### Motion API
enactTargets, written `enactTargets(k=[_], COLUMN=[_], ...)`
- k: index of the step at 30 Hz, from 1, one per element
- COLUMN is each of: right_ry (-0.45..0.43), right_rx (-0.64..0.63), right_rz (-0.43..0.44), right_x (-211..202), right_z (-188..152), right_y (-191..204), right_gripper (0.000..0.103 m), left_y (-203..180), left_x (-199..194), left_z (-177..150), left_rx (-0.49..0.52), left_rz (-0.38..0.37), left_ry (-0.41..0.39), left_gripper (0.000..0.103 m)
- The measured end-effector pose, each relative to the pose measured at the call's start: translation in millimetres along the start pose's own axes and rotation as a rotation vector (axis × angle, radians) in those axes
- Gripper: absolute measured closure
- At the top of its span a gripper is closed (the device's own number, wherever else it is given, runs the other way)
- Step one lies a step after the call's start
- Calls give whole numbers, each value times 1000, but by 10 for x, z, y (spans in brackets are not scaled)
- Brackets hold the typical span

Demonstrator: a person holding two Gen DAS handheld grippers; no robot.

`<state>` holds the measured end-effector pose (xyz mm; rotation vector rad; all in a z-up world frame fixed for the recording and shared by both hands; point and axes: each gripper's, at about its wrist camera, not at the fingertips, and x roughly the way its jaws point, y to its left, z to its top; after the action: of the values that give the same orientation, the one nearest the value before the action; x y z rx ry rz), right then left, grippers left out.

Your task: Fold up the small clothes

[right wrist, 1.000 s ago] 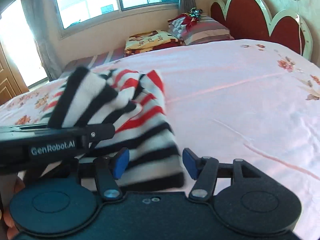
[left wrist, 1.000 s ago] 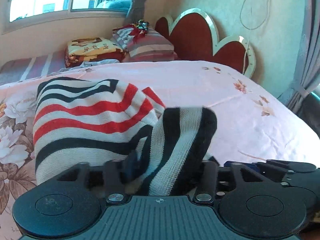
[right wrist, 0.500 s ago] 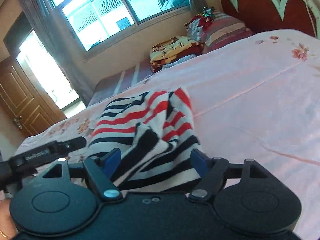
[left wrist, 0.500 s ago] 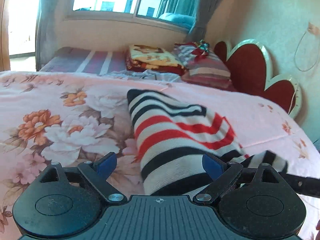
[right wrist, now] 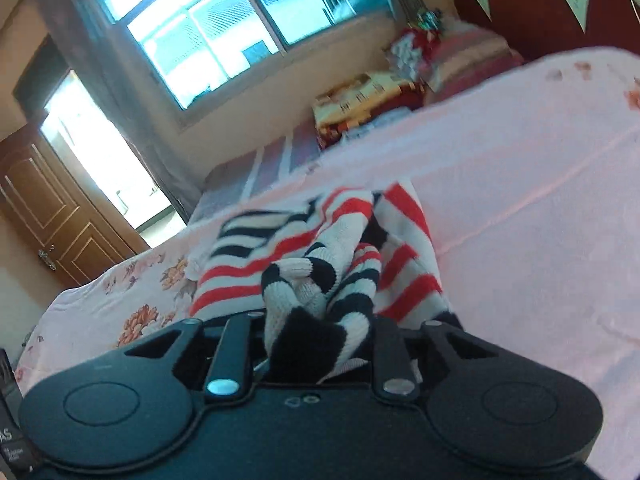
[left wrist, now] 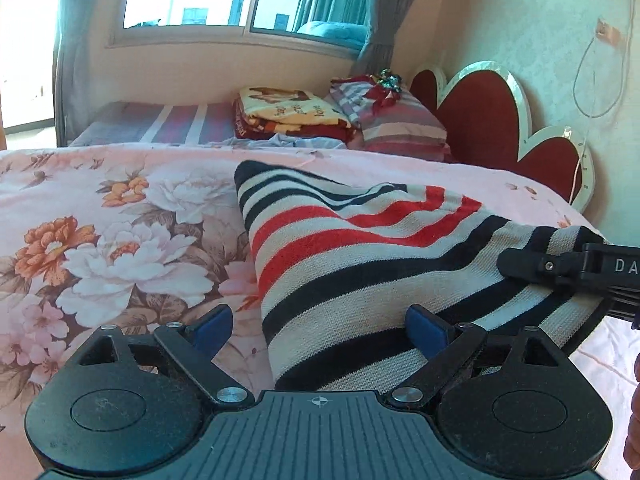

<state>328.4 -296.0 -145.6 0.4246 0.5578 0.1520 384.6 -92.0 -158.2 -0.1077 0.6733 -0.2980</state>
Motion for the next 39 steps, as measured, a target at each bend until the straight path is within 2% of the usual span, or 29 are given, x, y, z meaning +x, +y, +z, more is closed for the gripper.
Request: enactTargets(k=[2, 5, 7, 11, 14, 16, 17, 20, 23, 25, 29, 34, 39], right_ry=[2, 136, 121, 124, 129, 122, 127, 147, 152, 115, 25, 22, 43], right_rx=[35, 127, 131, 117, 135, 101, 83, 45, 2, -26, -85, -121, -131], right_rz=[-26, -75, -60, -75, -87, -139, -169, -214, -241, -241, -222, -209, -258], right_x=[-35, 223, 198, -30, -212, -280, -257, -89, -71, -161, -250, 74, 571], right_z=[-41, -259, -301, -210, -244, -303, -349, -514, -419, -311, -56, 166, 307], right_y=[-156, -524, -557, -517, -603, -606, -626, -630, -505, -415, -209, -29, 78], right_gripper=[82, 79, 79, 65, 67, 73, 78, 78, 77, 73, 73, 73, 73], left_y=[-44, -117, -117, -84, -125, -137, -126, -109, -135, -151, -138, -146, -31], left_x=[42, 260, 283, 266, 219, 215, 229, 287, 246, 162, 58, 185, 573], left_z=[1, -156, -221, -211, -218, -244, -258, -291, -256, -202, 3, 316, 504], left_rx=[3, 34, 18, 8, 49, 62, 53, 14, 29, 44, 12, 7, -12], left_rz=[-13, 0, 22, 15, 20, 17, 11, -3, 6, 7, 6, 33, 135], left_ry=[20, 97, 90, 99, 95, 97, 103, 133, 138, 121, 66, 34, 79], left_gripper=[10, 10, 0, 0, 0, 0, 0, 0, 0, 0, 0, 0, 0])
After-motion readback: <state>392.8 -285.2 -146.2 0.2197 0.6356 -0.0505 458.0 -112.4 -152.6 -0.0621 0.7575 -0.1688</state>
